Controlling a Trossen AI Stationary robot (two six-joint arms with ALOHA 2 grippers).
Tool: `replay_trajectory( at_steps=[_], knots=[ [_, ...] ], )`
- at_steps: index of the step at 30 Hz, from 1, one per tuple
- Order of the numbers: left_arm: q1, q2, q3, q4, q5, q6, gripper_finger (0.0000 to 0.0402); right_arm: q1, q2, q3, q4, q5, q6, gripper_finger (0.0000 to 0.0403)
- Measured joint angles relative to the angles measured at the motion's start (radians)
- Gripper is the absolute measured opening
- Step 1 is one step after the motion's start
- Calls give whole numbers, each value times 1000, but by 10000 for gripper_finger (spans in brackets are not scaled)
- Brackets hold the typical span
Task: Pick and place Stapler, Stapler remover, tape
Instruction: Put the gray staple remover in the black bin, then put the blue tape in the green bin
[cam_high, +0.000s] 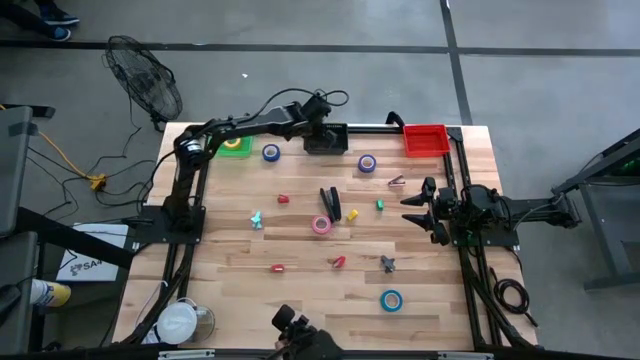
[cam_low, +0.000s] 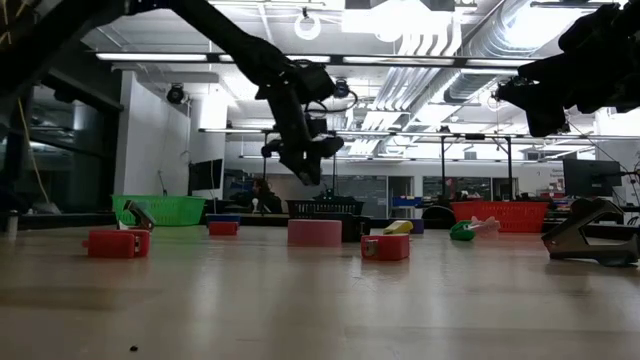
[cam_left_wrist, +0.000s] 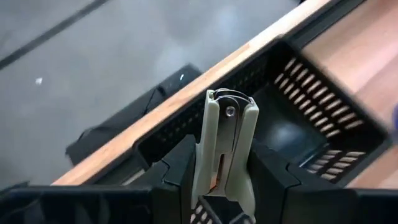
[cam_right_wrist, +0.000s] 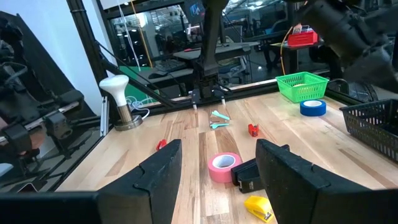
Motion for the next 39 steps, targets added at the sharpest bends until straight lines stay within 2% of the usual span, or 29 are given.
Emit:
replay_trajectory(
  at_steps=[10, 19, 24, 34, 39],
  knots=[
    [9, 31, 47, -37, 69, -20, 110, 0, 0, 0, 0, 0, 0, 197],
    [7, 31, 47, -37, 94, -14, 194, 0, 0, 0, 0, 0, 0, 197],
    [7, 31, 47, -37, 93, -14, 220, 0, 0, 0, 0, 0, 0, 197],
    [7, 29, 47, -51, 92, -7, 228, 0, 0, 0, 0, 0, 0, 197],
    [7, -16, 46, -106, 73, 23, 228, 0, 0, 0, 0, 0, 0, 197]
  ],
)
